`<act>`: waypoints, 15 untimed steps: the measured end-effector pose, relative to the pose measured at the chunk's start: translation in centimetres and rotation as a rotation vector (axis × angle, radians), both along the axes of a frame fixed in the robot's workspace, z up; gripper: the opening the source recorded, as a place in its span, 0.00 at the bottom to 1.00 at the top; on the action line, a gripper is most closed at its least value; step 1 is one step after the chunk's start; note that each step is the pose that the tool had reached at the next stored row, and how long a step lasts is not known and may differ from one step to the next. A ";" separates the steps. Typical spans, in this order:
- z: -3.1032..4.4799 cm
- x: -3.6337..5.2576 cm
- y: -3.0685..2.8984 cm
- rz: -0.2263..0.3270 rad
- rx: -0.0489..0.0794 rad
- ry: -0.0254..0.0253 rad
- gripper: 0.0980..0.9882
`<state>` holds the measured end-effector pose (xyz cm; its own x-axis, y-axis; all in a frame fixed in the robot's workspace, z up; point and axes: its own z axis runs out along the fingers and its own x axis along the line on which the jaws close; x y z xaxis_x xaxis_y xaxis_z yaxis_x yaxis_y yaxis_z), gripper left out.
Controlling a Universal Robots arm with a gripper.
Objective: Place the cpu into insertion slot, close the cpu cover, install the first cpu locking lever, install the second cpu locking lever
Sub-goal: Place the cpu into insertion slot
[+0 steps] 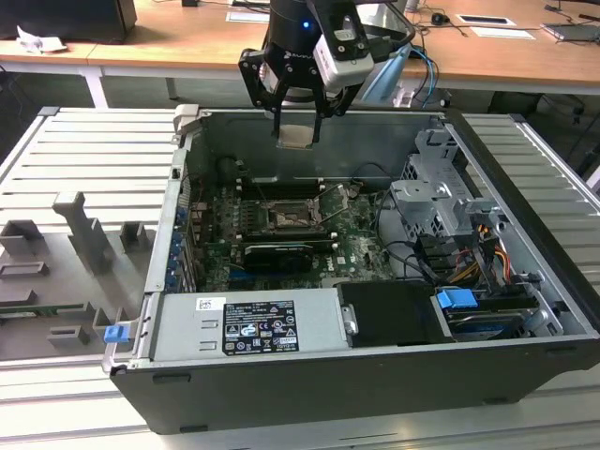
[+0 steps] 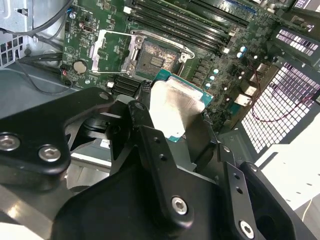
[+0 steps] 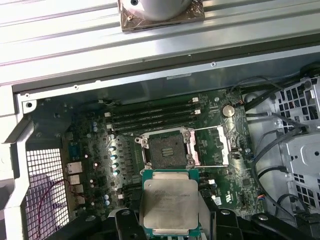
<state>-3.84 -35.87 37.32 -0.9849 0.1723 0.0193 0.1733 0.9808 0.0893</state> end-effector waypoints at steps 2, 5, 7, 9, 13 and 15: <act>0.00 0.00 0.00 -0.005 0.000 0.0000 0.48; -0.01 0.00 0.00 -0.016 0.000 0.0000 0.48; -0.01 0.00 0.00 -0.025 0.000 0.0000 0.48; -0.01 0.00 0.00 -0.036 0.000 0.0000 0.48; -0.02 0.00 0.00 -0.052 0.000 0.0000 0.48; -0.02 0.00 0.00 -0.061 0.000 0.0000 0.48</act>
<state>-3.84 -35.87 37.31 -0.9724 0.2324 0.0193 0.2332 0.9683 0.0893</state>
